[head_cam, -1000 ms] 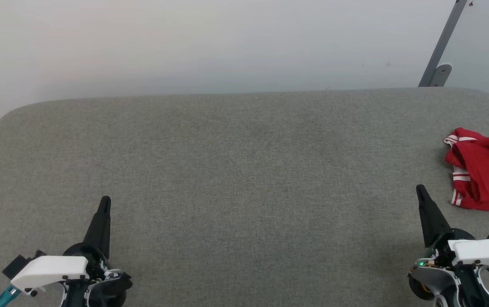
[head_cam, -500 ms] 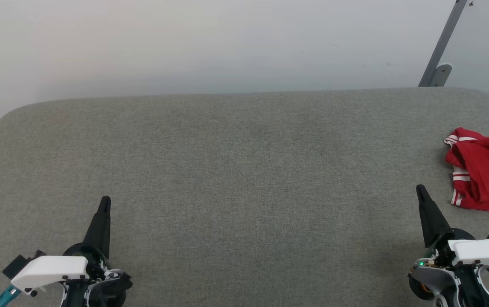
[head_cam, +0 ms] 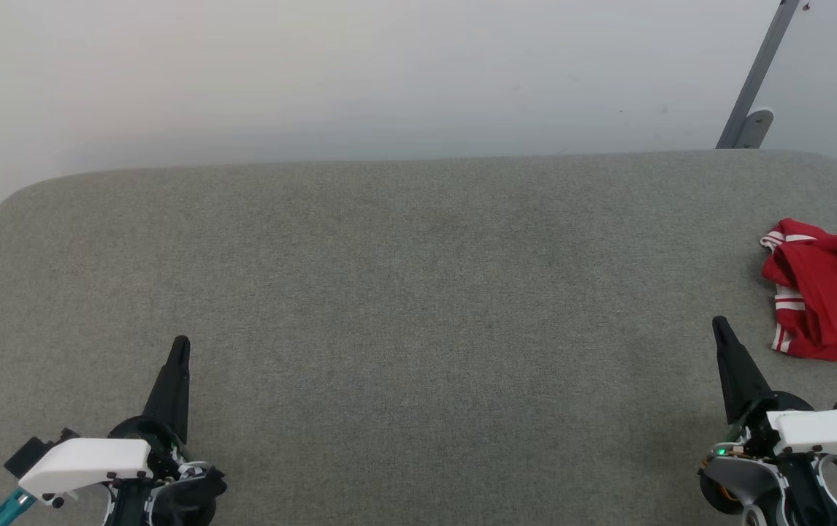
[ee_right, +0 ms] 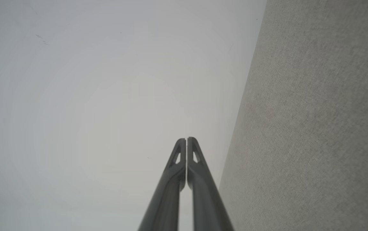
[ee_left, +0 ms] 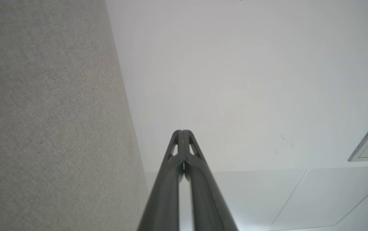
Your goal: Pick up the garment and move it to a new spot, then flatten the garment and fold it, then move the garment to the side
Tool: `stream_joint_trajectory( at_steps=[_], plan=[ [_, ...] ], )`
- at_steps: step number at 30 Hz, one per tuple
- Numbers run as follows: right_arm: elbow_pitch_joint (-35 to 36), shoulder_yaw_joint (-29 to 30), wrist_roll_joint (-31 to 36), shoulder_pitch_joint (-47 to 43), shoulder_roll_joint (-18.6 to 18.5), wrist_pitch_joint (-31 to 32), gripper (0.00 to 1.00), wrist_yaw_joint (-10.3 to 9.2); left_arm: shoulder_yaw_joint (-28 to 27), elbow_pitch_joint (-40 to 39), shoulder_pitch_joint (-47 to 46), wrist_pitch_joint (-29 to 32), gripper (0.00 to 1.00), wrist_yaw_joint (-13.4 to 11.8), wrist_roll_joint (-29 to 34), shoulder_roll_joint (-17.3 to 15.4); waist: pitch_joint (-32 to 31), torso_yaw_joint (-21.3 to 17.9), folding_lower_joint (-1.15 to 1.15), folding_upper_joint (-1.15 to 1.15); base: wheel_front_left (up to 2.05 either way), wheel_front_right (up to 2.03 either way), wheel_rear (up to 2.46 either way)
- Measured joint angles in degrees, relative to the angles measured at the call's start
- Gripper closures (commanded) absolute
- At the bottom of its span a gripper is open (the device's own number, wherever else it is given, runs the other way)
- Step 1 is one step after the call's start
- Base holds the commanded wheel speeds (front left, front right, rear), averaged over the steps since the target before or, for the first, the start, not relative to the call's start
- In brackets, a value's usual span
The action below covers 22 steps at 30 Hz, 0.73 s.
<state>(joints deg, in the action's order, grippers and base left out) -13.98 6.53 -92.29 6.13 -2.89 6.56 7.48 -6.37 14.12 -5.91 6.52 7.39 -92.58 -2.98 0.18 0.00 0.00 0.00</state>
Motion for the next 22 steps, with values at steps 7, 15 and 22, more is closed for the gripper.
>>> stream_joint_trajectory(
  at_steps=[7,15,22],
  plan=[
    [0.0,0.0,0.0,0.0,0.0,0.0,1.0,0.01,-0.02,0.0,0.0,0.0,1.0,0.0,0.0,0.01,0.0,0.0,0.0,0.0,0.0,0.0,0.0],
    [0.0,0.0,0.0,0.0,0.0,0.0,1.0,0.01,-0.03,0.0,0.0,0.01,1.0,0.0,0.0,0.02,0.0,0.0,0.0,0.0,0.0,0.0,0.0],
    [0.0,0.01,0.0,0.0,0.0,-0.01,1.0,0.01,-0.04,0.0,0.0,0.01,1.0,0.0,0.0,0.03,0.0,0.0,0.0,0.0,0.0,0.0,0.0]
  ],
)
